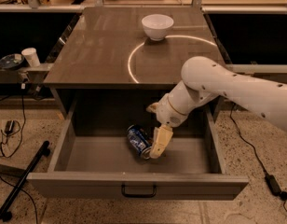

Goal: Pick pepsi can from top drawer and place on counter

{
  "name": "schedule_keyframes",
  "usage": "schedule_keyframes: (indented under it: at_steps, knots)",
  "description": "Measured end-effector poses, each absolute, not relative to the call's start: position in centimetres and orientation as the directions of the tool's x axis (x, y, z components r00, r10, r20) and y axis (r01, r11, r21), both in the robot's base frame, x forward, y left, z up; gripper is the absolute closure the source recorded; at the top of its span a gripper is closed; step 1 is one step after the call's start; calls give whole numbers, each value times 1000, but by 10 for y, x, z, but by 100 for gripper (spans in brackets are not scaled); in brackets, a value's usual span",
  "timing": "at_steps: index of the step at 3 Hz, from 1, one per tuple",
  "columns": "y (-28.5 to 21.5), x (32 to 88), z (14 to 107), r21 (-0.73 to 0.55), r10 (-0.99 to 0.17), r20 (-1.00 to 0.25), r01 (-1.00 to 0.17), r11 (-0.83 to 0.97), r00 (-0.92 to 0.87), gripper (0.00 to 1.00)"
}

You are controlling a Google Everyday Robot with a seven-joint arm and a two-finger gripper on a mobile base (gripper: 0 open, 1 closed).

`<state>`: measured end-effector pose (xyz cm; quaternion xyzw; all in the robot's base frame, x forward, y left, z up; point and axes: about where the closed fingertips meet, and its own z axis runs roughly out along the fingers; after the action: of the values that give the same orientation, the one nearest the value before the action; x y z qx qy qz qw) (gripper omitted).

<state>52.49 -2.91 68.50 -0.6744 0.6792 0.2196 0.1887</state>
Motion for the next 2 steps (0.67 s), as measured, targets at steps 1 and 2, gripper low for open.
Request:
schedule_keyframes:
  at_steps: [1, 2]
  knots:
    - [-26, 526, 679, 53, -868, -494, -998, 36, -57, 0]
    - [-26, 533, 674, -7, -931, -356, -995, 95, -86, 0]
